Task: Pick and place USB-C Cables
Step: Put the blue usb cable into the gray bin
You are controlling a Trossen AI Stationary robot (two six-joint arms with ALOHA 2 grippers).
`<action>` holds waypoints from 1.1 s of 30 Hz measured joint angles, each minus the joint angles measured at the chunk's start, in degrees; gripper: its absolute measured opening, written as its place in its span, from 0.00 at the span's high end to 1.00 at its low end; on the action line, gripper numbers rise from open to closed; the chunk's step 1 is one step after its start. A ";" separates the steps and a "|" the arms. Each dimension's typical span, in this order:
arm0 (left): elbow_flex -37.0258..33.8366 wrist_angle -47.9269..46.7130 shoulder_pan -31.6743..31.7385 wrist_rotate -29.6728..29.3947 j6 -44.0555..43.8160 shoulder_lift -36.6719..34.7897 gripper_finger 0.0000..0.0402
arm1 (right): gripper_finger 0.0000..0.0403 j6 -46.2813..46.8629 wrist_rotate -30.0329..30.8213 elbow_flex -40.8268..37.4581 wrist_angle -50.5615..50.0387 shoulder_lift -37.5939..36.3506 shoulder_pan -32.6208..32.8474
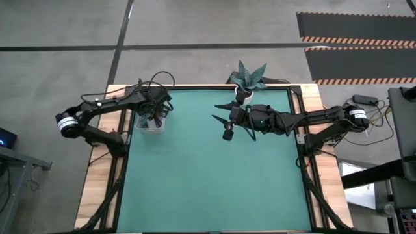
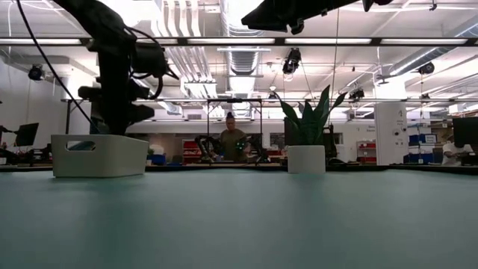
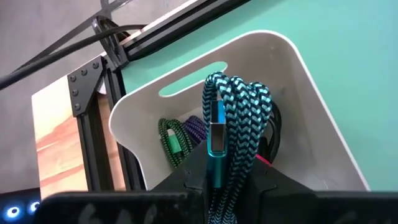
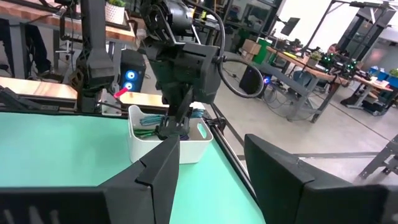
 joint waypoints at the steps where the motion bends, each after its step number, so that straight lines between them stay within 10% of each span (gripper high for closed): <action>1: 0.00 -0.02 0.00 0.00 -0.30 0.16 0.94 | 0.57 0.00 0.00 0.00 0.00 0.00 0.00; 33: -0.30 -0.02 -0.04 1.19 -1.35 0.39 0.93 | 0.57 -1.31 -0.02 0.00 -0.02 0.00 0.00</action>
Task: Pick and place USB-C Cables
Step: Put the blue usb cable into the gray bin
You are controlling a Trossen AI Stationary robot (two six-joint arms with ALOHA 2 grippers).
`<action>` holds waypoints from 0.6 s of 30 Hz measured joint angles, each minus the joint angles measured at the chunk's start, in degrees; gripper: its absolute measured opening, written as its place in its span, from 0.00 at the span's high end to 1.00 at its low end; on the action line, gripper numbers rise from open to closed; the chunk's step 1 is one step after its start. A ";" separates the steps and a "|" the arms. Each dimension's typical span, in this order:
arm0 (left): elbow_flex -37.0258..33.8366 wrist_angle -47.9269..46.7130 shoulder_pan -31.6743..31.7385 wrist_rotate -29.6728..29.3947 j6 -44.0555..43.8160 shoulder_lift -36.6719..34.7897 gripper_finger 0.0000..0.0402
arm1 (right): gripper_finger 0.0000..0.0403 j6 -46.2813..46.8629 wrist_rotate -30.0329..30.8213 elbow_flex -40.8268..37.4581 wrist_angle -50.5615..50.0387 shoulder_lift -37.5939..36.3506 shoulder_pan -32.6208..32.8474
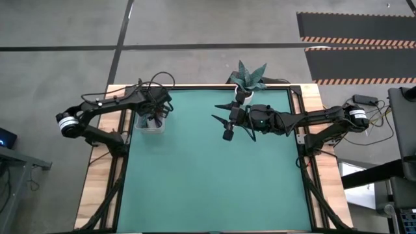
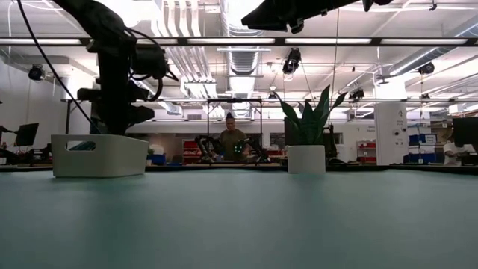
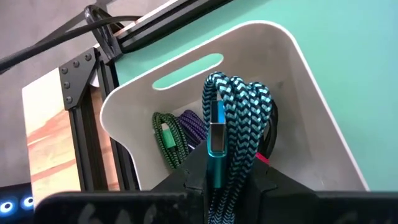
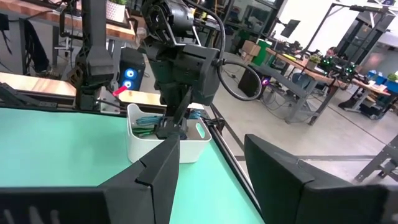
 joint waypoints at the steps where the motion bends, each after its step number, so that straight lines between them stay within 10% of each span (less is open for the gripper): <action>1: -0.10 0.00 0.00 0.03 0.00 0.00 0.93 | 0.57 0.00 0.00 0.00 0.00 0.00 0.00; 18: -1.87 0.40 0.04 0.21 -1.33 0.00 0.92 | 0.57 -0.01 0.00 0.00 0.00 0.00 0.00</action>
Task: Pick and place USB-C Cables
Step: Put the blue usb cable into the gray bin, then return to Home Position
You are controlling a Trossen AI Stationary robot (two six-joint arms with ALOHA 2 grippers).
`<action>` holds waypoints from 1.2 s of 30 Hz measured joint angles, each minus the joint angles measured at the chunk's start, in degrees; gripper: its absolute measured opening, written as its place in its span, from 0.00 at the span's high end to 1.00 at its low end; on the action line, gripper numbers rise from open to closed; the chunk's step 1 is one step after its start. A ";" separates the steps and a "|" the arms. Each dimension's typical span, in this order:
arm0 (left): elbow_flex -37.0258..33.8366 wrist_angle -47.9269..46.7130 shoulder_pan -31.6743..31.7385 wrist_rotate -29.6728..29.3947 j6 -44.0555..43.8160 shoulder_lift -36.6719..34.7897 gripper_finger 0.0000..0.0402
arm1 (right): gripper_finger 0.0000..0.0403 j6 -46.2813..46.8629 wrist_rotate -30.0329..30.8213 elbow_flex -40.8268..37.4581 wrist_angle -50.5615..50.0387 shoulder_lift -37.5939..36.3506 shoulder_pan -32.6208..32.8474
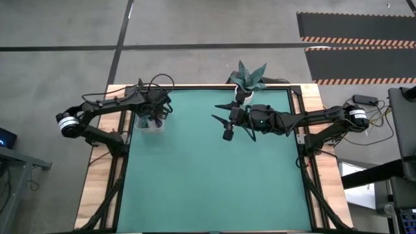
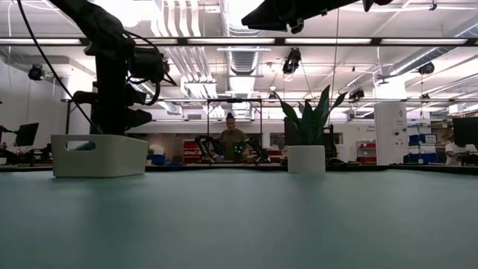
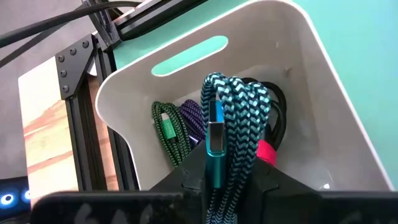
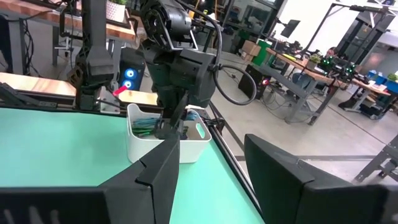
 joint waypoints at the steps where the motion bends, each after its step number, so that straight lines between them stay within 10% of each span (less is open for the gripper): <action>1: 0.00 0.06 0.00 0.00 0.00 0.00 0.91 | 0.57 0.01 0.00 0.00 0.00 0.00 0.00; 18: 0.00 0.85 -0.32 0.44 0.71 -0.43 0.68 | 0.57 -0.01 0.00 0.00 -0.02 0.00 0.00; 36: 0.30 -2.52 -4.02 19.29 6.30 -10.91 0.68 | 0.57 -0.03 0.00 0.00 -0.48 0.00 0.02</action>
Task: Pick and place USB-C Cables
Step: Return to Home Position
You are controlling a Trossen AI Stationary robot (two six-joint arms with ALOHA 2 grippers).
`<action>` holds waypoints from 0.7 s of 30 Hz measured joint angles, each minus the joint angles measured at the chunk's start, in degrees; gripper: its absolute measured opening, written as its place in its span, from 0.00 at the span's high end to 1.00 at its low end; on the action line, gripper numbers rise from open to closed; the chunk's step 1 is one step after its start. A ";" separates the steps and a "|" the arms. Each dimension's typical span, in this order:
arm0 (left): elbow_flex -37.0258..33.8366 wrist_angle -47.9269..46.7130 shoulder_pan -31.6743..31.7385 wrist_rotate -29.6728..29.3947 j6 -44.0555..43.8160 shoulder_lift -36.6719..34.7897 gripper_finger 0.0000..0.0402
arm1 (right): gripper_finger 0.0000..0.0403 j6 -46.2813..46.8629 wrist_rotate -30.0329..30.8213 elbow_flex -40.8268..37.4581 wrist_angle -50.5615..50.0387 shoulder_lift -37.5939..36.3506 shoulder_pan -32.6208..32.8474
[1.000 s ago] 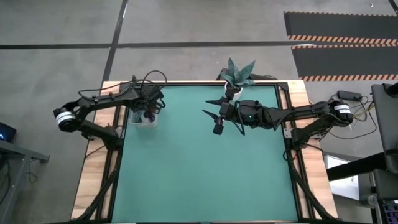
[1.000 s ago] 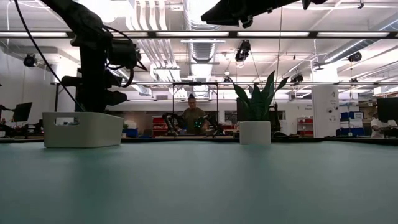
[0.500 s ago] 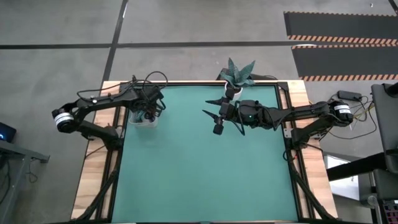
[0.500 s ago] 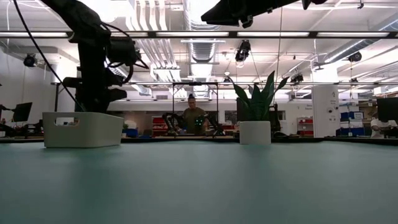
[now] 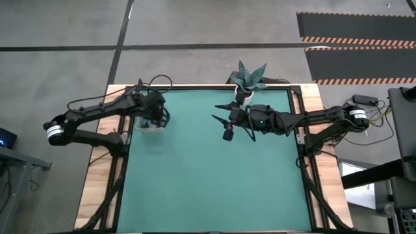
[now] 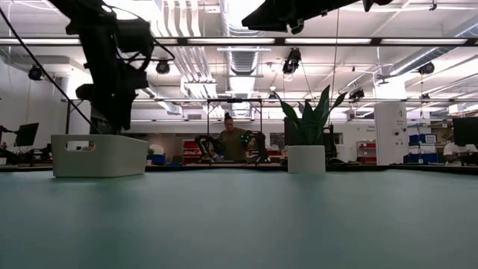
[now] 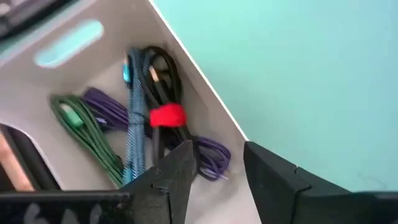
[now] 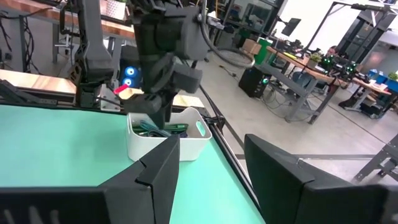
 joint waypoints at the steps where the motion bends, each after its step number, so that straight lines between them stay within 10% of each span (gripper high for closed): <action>1: -0.06 0.04 0.06 -0.11 0.90 -0.78 0.68 | 0.57 -0.01 0.00 0.00 -0.02 0.00 -0.01; 21: -8.00 6.68 -15.80 0.86 9.82 -20.50 0.85 | 0.58 -6.84 -0.72 -0.34 -0.84 -0.02 -0.10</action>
